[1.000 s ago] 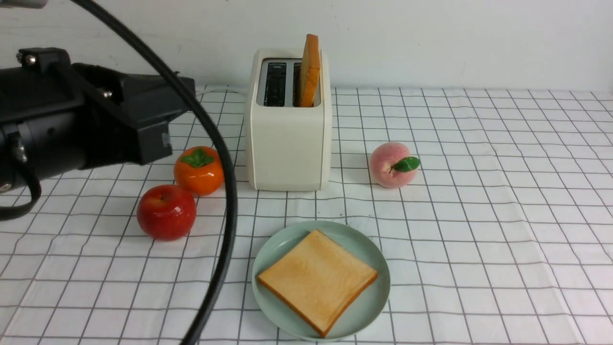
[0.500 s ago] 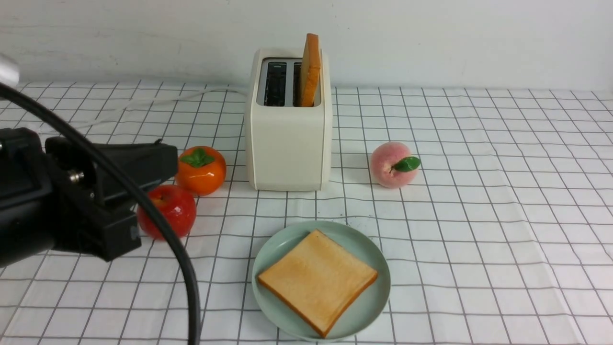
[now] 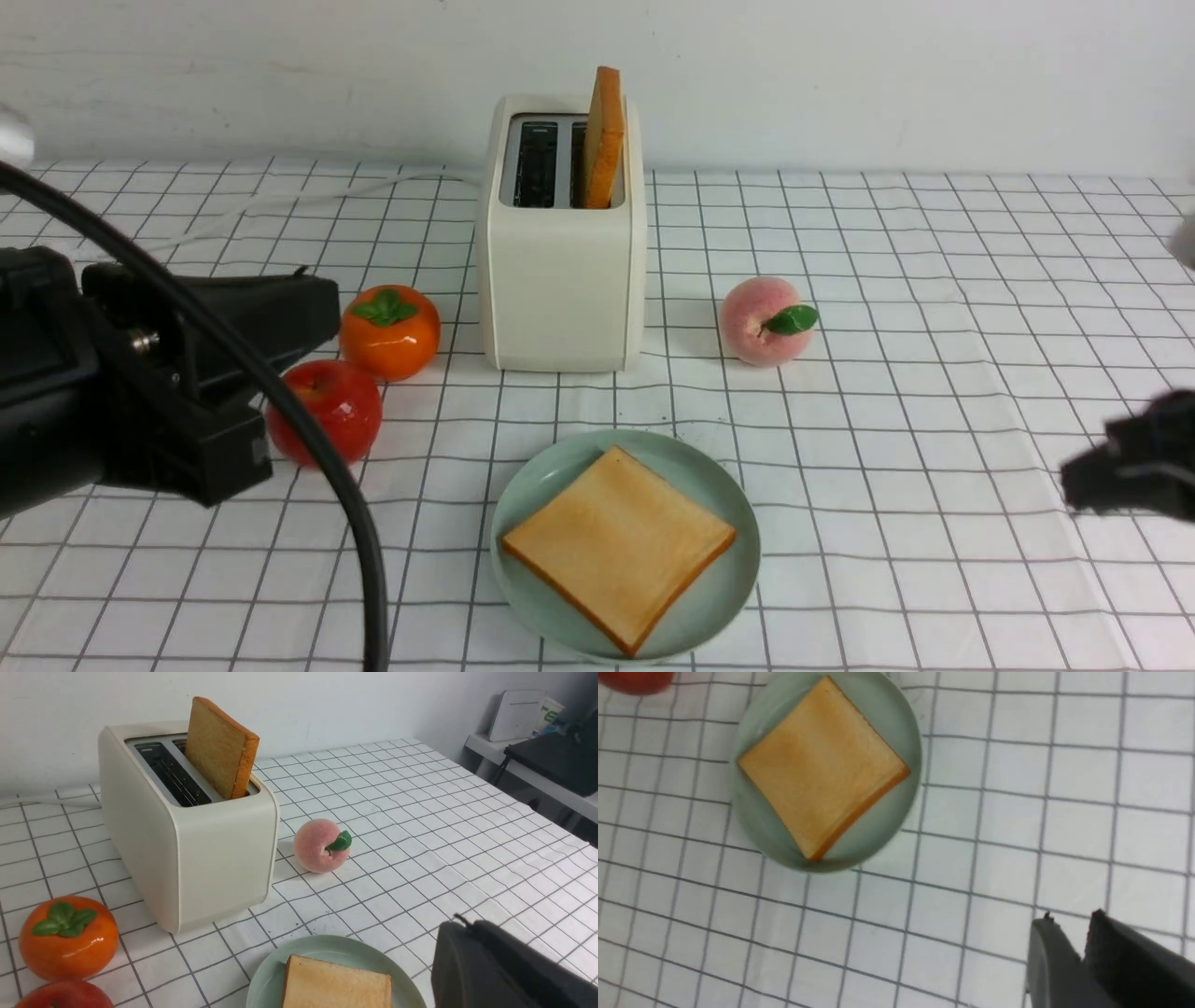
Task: Take toasted bread from bread machine on white checkered table place on plate.
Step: 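Grasp the toast slice in the toaster and pull it up out of the slot with the right gripper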
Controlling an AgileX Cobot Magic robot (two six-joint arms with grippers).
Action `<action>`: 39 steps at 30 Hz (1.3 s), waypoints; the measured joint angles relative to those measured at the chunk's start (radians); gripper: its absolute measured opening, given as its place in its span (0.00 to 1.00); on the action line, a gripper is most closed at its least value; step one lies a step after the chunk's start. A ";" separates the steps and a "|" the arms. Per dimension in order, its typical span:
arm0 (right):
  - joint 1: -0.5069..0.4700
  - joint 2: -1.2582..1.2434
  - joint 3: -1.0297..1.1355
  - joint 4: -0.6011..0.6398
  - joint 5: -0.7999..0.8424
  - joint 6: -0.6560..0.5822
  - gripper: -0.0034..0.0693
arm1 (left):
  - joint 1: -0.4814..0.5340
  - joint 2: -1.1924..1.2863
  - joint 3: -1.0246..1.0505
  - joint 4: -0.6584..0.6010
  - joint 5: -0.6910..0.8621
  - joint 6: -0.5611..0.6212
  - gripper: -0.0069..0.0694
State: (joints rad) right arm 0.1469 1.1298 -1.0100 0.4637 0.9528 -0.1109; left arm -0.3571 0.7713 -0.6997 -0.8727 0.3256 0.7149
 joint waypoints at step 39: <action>0.353 1.144 -1.259 -0.513 -0.338 0.401 0.37 | 0.000 -0.025 0.000 0.011 0.032 -0.004 0.07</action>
State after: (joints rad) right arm 0.4995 2.2733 -2.2686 -0.0490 0.6145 0.2896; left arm -0.3571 0.7459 -0.6997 -0.8616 0.3573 0.7114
